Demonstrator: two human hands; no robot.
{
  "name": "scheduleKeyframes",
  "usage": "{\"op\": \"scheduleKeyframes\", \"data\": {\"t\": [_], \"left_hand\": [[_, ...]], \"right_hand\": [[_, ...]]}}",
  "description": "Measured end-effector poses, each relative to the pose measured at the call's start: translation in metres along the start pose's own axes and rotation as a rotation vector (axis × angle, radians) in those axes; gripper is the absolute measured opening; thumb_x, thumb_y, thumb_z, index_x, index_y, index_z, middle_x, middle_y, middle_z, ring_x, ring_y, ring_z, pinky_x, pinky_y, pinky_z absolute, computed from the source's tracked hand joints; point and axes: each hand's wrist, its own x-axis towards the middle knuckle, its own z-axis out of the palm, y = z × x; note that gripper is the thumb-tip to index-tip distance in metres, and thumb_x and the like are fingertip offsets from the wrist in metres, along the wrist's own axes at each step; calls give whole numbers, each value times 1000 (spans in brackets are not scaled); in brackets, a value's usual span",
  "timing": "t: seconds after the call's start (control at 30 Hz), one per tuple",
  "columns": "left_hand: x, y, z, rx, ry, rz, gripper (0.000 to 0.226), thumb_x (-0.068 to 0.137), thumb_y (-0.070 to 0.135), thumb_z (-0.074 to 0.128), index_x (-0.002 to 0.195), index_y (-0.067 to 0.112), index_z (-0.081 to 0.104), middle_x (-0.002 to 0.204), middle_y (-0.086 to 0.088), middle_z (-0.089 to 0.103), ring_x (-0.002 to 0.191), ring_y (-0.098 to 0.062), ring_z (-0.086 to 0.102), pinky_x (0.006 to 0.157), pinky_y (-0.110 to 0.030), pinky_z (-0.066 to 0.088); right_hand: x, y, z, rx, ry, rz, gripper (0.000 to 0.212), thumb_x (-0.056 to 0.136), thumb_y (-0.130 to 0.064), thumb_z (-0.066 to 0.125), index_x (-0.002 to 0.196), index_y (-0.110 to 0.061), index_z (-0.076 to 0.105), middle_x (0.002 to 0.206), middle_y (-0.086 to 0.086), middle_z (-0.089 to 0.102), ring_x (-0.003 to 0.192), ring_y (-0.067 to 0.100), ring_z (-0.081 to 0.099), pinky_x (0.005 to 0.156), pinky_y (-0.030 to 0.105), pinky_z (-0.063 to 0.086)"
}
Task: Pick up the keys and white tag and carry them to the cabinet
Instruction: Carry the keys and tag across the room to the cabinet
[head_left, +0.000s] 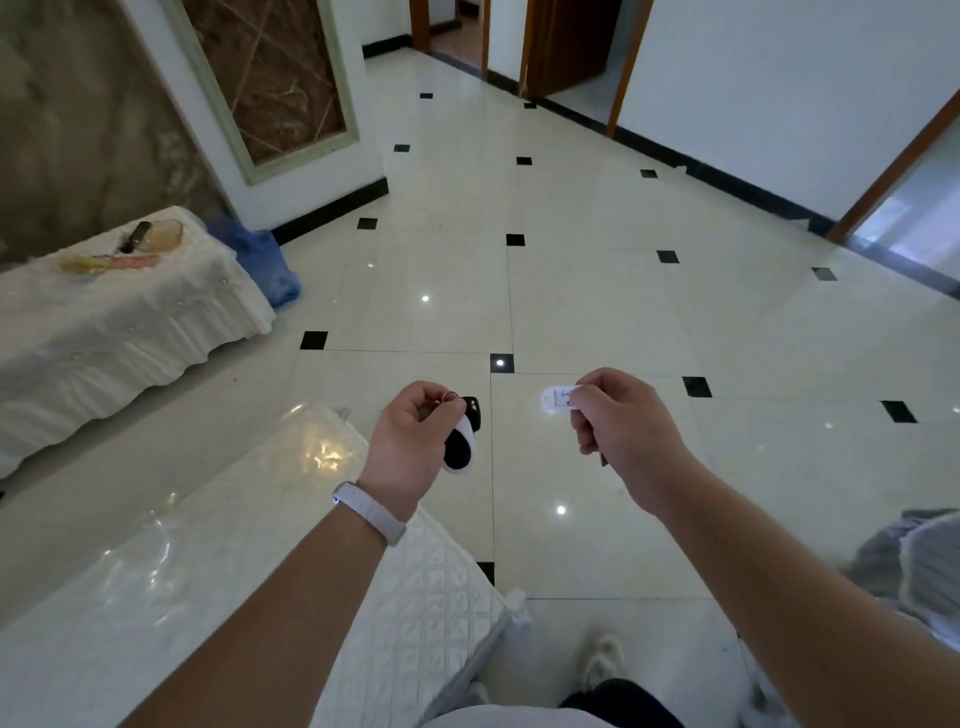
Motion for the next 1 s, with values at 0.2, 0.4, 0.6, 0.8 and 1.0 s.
{"op": "scheduleKeyframes", "data": {"t": [0.2, 0.4, 0.6, 0.8, 1.0], "left_hand": [[49, 7, 46, 43, 65, -12, 4, 85, 13, 62, 84, 11, 64, 70, 3, 64, 61, -2, 58, 56, -15, 48], [111, 26, 121, 77, 150, -64, 6, 85, 15, 63, 79, 17, 64, 68, 6, 65, 65, -8, 59, 62, -24, 49], [167, 52, 199, 65, 212, -89, 7, 85, 14, 62, 79, 16, 64, 68, 4, 64, 64, -11, 57, 62, -26, 47], [211, 75, 227, 64, 241, -78, 8, 84, 12, 62, 78, 15, 64, 65, 7, 64, 64, -11, 57, 62, -28, 45], [256, 85, 198, 48, 358, -68, 4, 85, 14, 62, 82, 13, 65, 70, 4, 66, 62, -9, 57, 56, -23, 44]], "right_hand": [[81, 2, -31, 63, -44, 8, 19, 85, -7, 55, 67, -12, 56, 60, 5, 55, 52, 18, 48, 36, 14, 36], [175, -5, -79, 67, -144, 26, 11, 83, -8, 51, 73, -10, 57, 62, 5, 53, 53, 19, 45, 37, 15, 34], [261, -16, -134, 17, -218, -4, 11, 79, -12, 55, 77, -2, 58, 60, 1, 54, 51, 17, 46, 55, 32, 40], [327, -35, -147, 42, -242, -11, 12, 79, -12, 54, 77, -1, 58, 57, 0, 55, 51, 19, 46, 55, 34, 39], [375, -62, -103, 1, -336, -1, 15, 83, -10, 53, 69, -13, 56, 60, 3, 55, 50, 18, 46, 37, 14, 32]]}}
